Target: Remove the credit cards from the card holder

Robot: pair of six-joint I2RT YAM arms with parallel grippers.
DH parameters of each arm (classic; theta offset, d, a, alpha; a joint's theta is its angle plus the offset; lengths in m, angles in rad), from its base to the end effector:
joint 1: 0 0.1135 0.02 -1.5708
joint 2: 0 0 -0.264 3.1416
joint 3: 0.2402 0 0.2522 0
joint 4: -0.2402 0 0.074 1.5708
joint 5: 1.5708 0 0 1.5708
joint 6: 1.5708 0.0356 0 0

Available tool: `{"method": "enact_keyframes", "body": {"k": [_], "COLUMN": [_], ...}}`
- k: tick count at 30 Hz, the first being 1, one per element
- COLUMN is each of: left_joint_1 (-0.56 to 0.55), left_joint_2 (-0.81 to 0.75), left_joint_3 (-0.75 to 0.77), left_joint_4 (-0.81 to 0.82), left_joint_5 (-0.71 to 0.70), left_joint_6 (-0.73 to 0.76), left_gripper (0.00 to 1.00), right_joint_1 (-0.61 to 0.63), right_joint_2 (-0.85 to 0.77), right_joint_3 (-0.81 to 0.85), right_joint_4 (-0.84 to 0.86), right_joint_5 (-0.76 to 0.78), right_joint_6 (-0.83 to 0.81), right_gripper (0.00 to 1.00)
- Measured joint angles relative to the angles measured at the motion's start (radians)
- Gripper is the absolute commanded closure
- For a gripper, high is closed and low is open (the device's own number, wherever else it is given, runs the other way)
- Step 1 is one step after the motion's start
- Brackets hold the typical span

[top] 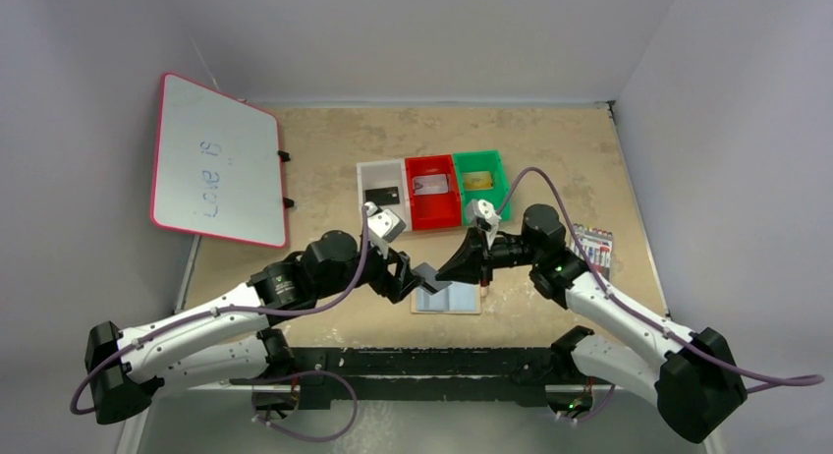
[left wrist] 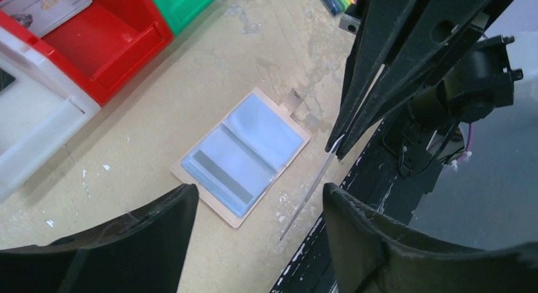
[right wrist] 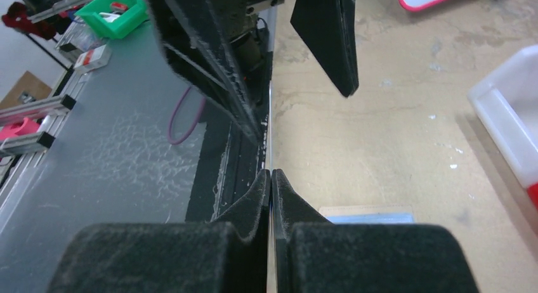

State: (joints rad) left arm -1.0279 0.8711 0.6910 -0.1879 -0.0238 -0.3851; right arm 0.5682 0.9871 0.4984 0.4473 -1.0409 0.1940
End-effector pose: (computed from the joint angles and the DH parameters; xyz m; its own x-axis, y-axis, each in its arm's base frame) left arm 0.1061 -0.1742 0.2912 -0.4895 0.0843 -0.8679 0.7128 0.6120 -0.3426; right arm 0.1612 0.1394 0.2680 -0.2268 -0.0292 -0.9735 -0.9732 -0.0329 0.2277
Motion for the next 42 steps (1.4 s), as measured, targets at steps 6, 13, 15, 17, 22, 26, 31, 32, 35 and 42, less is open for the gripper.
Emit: {"method": "enact_keyframes", "body": {"k": [6,13,15,17,22,26,31,32,35,42], "left_joint_1": [0.0,0.0,0.0,0.0,0.0,0.0,0.0,0.0,0.0,0.0], "left_joint_2": [0.063,0.061,0.06,0.06,0.055,0.047,0.023,0.021,0.019,0.019], "left_joint_3": [0.107,0.137,0.143,0.147,0.147,0.147,0.147,0.147,0.147,0.147], "left_joint_4": [-0.078,-0.111,-0.124,-0.134,-0.135,-0.133,-0.135,-0.135,-0.136,-0.135], "left_joint_5": [0.075,0.134,0.147,0.154,0.159,0.162,0.169,0.17,0.179,0.201], "left_joint_6": [0.055,0.084,0.091,0.093,0.093,0.091,0.089,0.088,0.082,0.072], "left_gripper": [0.63,1.0,1.0,1.0,1.0,1.0,1.0,1.0,1.0,1.0], "right_joint_1": [0.0,0.0,0.0,0.001,0.001,0.001,0.001,0.001,0.001,0.001], "right_joint_2": [0.035,0.114,0.128,0.134,0.139,0.142,0.155,0.156,0.156,0.155], "right_joint_3": [0.051,0.124,0.133,0.137,0.15,0.166,0.206,0.212,0.226,0.245], "right_joint_4": [0.006,-0.047,-0.054,-0.058,-0.074,-0.094,-0.139,-0.148,-0.174,-0.22], "right_joint_5": [-0.056,-0.088,-0.097,-0.106,-0.11,-0.117,-0.121,-0.121,-0.106,-0.082], "right_joint_6": [-0.021,-0.065,-0.074,-0.082,-0.099,-0.109,-0.13,-0.135,-0.156,-0.214], "right_gripper": [1.0,1.0,1.0,1.0,0.96,0.87,0.68,0.64,0.54,0.41]}}
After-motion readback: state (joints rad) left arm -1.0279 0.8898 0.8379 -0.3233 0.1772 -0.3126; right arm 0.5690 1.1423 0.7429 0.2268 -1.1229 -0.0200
